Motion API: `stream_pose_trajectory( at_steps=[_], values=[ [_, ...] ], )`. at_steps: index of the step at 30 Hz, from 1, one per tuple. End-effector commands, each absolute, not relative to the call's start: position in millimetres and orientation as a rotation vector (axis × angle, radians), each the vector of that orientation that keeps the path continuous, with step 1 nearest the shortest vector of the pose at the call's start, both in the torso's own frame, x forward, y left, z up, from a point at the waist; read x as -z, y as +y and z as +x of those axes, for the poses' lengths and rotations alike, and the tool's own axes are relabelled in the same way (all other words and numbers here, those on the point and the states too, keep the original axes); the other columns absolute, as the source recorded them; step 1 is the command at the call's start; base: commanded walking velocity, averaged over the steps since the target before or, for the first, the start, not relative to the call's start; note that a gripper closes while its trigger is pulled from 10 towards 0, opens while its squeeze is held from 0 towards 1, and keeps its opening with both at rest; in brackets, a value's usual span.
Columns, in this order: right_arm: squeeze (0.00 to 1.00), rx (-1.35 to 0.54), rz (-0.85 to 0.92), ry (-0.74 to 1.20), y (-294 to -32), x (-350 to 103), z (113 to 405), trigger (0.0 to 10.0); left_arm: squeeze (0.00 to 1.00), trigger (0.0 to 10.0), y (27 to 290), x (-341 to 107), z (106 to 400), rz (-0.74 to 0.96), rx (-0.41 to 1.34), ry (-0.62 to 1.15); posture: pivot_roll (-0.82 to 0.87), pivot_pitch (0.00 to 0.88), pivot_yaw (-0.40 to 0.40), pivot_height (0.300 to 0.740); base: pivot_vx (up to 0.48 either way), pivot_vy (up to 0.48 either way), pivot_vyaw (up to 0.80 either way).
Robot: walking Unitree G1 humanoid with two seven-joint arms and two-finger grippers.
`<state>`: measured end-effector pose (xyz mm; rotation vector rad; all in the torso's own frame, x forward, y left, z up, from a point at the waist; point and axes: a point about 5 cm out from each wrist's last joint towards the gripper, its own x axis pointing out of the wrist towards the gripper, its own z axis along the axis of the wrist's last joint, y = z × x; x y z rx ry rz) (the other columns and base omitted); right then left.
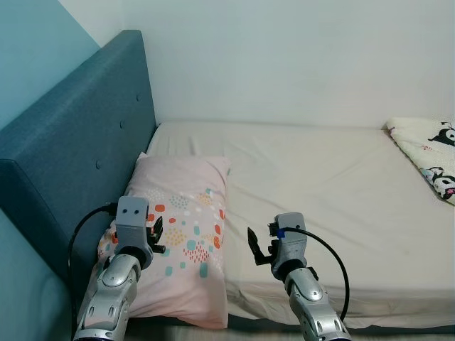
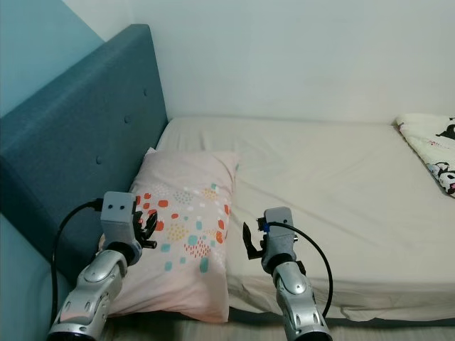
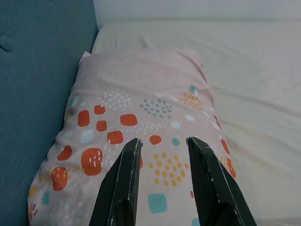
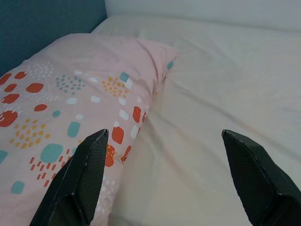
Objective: Clean up the room
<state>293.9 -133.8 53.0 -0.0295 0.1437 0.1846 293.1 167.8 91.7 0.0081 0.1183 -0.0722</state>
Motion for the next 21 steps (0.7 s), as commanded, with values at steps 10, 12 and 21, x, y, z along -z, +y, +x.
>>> stream_pose_trajectory(
  at_steps=[10,12,21],
  values=[
    [0.0,-0.172,-0.029,0.144,-136.4,-52.1,292.3,10.0,0.0,10.0,162.2,-92.8,296.2,0.009,0.104,0.096,0.03,0.0,-0.044,0.74,0.0,0.0,0.0],
    [0.0,-0.175,-0.03,0.145,-135.6,-51.8,292.2,10.0,0.0,10.0,163.4,-92.4,295.8,0.008,0.101,0.096,0.03,0.0,-0.046,0.74,0.0,0.0,0.0],
    [0.0,-0.203,-0.07,0.155,-131.1,-48.7,290.5,10.0,0.0,10.0,166.2,-91.0,294.1,0.015,0.105,0.097,0.04,0.0,-0.044,0.74,0.0,0.0,0.05]
  ],
)
